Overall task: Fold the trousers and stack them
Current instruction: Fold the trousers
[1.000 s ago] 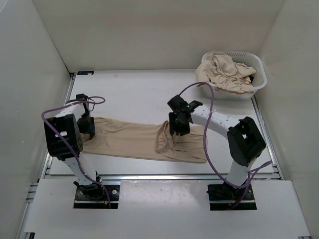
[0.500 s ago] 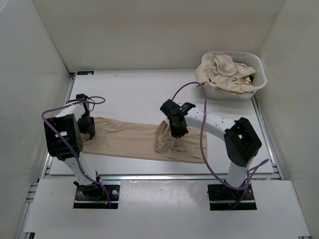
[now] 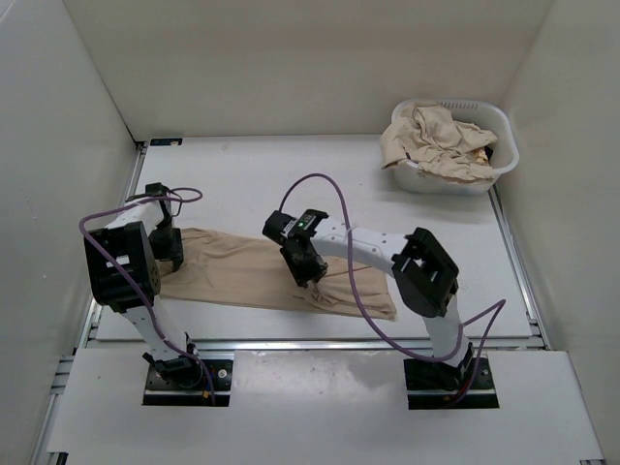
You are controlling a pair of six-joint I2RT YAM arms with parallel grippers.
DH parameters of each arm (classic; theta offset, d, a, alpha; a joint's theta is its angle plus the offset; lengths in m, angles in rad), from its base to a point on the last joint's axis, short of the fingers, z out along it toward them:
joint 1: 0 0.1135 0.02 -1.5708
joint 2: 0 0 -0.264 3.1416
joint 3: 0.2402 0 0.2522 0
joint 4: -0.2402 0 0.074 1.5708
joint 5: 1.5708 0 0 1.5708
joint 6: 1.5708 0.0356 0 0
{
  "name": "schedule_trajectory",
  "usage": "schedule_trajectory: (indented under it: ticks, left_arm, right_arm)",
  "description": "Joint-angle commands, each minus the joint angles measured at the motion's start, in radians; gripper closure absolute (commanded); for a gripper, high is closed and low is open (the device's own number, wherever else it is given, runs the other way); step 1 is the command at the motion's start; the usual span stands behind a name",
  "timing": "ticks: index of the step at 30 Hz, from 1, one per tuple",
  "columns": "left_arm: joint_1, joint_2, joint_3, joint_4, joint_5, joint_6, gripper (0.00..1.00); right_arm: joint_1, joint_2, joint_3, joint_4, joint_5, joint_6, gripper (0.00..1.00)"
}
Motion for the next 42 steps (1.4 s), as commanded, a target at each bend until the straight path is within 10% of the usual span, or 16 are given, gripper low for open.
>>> schedule_trajectory:
  ticks: [1, 4, 16, 26, 33, 42]
  left_arm:
    - [0.006, -0.036, -0.008, 0.011, 0.007, -0.007, 0.33]
    - [0.006, -0.045, -0.008, 0.011, 0.007, -0.007, 0.33]
    - [-0.016, -0.334, 0.248, -0.029, 0.073, -0.007, 0.21]
    - [-0.459, -0.266, 0.463, -0.354, 0.834, -0.007, 0.22]
    - [-0.803, -0.090, 0.325, -0.133, 0.807, -0.007, 0.17]
    - [-0.883, 0.044, 0.279, 0.020, 0.611, -0.007, 0.16]
  right_arm:
    - [-0.002, 0.035, 0.063, -0.078, 0.019, -0.022, 0.54]
    - [-0.002, 0.035, 0.063, -0.069, 0.039, -0.011, 0.29]
    - [-0.175, -0.479, -0.247, 0.002, 0.146, 0.073, 0.10]
    - [-0.710, -0.473, -0.486, 0.278, -0.197, -0.075, 0.10]
    - [-0.761, -0.410, -0.521, 0.416, -0.339, -0.062, 0.11]
    - [-0.761, -0.296, -0.589, 0.494, -0.375, -0.012, 0.18]
